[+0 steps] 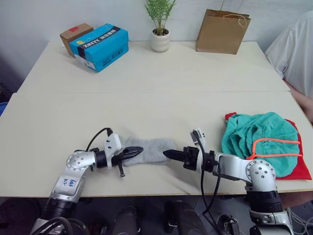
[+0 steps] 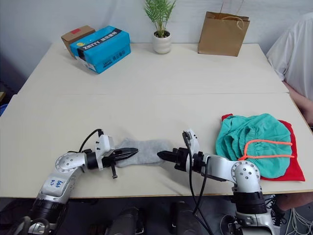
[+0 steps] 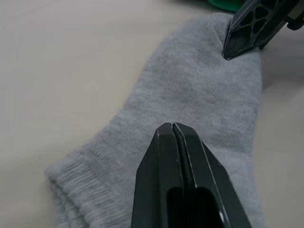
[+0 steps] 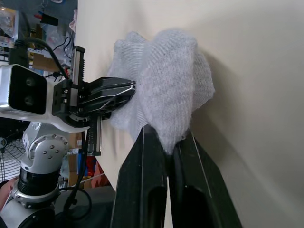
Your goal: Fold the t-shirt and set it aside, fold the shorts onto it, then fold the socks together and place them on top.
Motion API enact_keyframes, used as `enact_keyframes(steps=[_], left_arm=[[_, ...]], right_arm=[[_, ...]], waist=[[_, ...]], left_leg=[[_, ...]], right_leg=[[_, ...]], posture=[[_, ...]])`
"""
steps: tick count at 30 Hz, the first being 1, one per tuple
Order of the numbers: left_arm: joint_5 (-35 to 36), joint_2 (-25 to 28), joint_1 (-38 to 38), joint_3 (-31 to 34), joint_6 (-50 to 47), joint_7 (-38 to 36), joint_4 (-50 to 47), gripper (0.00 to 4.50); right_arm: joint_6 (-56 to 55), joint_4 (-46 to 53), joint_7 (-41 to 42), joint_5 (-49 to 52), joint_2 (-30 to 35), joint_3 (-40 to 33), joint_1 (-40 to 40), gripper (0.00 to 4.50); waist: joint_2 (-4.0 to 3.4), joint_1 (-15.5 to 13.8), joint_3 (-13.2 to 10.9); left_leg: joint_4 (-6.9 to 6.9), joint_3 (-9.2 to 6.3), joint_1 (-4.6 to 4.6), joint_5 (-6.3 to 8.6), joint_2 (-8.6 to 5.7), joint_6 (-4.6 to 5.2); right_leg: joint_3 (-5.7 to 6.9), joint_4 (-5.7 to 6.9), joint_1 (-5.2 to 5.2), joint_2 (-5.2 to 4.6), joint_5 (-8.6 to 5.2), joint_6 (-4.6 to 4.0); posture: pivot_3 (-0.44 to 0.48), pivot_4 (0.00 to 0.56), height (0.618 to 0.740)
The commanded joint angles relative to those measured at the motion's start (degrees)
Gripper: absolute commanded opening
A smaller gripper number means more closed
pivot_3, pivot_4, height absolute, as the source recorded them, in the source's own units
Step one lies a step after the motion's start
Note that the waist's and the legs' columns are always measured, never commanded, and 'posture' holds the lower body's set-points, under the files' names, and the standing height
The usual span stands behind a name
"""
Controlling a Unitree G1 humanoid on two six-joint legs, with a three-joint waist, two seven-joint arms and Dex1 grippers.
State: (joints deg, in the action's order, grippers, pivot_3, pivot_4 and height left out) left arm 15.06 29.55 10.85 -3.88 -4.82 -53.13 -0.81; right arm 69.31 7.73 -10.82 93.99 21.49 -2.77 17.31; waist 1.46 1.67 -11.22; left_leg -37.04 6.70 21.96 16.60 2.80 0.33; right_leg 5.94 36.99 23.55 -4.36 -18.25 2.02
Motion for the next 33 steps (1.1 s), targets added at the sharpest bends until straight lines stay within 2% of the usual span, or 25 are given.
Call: enact_keyframes(steps=[1, 10, 16, 26, 33], left_arm=[[-1.1, -1.8, 1.6, -1.7, 1.0, 0.7, 0.8, 0.0], [-3.4, -7.1, 5.7, -5.1, 4.3, 1.7, 5.8, 0.0], [-4.5, -9.6, 7.1, -6.1, 6.4, 2.5, 9.1, 0.0], [-5.1, -9.8, 5.9, -6.0, 6.6, 3.8, 9.4, 0.0], [-4.6, -8.9, 4.6, -5.1, 5.3, 4.7, 7.9, 0.0]], right_arm=[[0.5, 1.0, -0.1, 3.2, 3.6, -1.1, -1.1, 0.02], [3.3, -2.7, 4.7, 6.4, 21.0, -5.5, 1.6, 0.02], [5.0, -4.8, 7.4, 8.0, 25.9, -4.2, 6.2, 0.02], [-2.3, -0.2, -5.5, 18.5, 17.9, 8.1, 12.9, 0.02], [-6.4, -2.0, -8.4, 12.3, 10.4, 11.3, 14.0, 0.02]], waist=[[-0.01, -0.1, 0.0], [-0.04, -1.7, 0.0], [-0.06, -1.6, 0.0], [-0.07, -1.6, 0.0], [-0.08, -1.4, 0.0]], left_leg=[[-0.01, 0.0, 0.03, -0.01, -0.01, 0.01], [-0.08, 0.01, 0.41, 0.04, -0.16, 0.35], [-0.1, 0.03, 0.44, 0.05, -0.15, 0.42], [-0.14, 0.03, 0.46, 0.04, -0.15, 0.43], [-0.12, 0.03, 0.45, 0.03, -0.13, 0.43]], right_leg=[[0.0, -0.02, 0.01, -0.01, 0.01, 0.02], [0.04, -0.48, 0.11, -0.11, 0.24, 0.4], [0.05, -0.55, 0.11, -0.09, 0.31, 0.47], [0.04, -0.57, 0.11, -0.1, 0.36, 0.55], [0.04, -0.56, 0.11, -0.1, 0.37, 0.54]], posture=[[0.0, 0.15, 0.74], [0.0, 0.15, 0.74], [0.0, 0.15, 0.74], [0.0, 0.15, 0.74], [0.0, 0.15, 0.74]])
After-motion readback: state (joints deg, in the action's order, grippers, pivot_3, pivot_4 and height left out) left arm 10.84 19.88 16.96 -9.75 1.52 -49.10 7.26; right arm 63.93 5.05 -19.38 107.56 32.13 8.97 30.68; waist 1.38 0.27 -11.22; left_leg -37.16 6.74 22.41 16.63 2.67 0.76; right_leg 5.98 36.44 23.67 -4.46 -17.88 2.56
